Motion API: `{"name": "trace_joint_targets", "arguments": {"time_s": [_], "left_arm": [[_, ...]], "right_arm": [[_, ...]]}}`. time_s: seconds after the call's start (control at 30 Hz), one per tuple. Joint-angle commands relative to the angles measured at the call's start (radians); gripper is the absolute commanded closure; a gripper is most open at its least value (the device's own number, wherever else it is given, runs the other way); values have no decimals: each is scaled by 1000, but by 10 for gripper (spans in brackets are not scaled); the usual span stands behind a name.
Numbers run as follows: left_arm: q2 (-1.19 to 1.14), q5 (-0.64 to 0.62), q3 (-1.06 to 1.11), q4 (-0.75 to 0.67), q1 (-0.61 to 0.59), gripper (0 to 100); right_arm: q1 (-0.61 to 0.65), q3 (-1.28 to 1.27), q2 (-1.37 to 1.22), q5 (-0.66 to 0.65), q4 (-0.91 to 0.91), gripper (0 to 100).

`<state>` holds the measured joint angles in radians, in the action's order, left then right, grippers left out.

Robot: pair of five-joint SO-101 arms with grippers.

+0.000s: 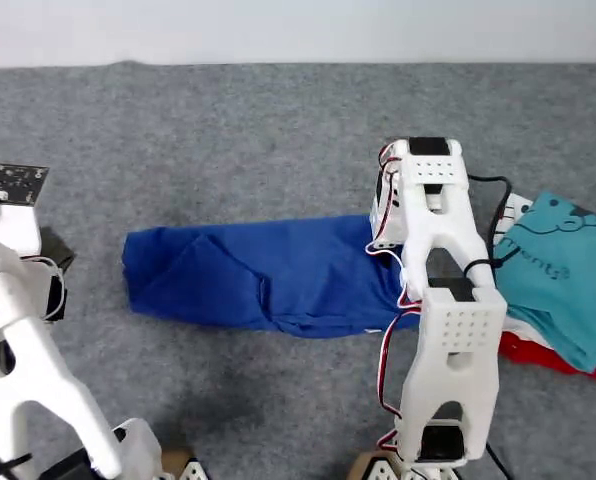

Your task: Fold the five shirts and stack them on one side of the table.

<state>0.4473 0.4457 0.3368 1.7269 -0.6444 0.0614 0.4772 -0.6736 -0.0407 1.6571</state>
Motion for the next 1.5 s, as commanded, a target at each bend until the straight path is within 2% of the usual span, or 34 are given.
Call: {"name": "trace_joint_targets", "arguments": {"time_s": [0.0,0.2,0.37,0.5,0.83,0.97,1.2,1.47], "left_arm": [[29,-9,-5,12,9,967],[29,-9,-5,11,9,967],[29,-9,-5,11,9,967],[29,-9,-5,11,9,967],[38,-8,-8,12,6,968],[40,-8,-8,15,3,970],[40,-8,-8,15,3,970],[40,-8,-7,15,-2,970]], "right_arm": [[-67,6,108,-78,21,988],[-180,6,182,-209,62,988],[-174,6,249,-264,120,988],[-64,3,292,-264,136,988],[351,5,355,-206,131,988],[475,5,352,-204,76,988],[602,5,321,-209,-58,988],[676,6,219,-213,-211,988]]}}
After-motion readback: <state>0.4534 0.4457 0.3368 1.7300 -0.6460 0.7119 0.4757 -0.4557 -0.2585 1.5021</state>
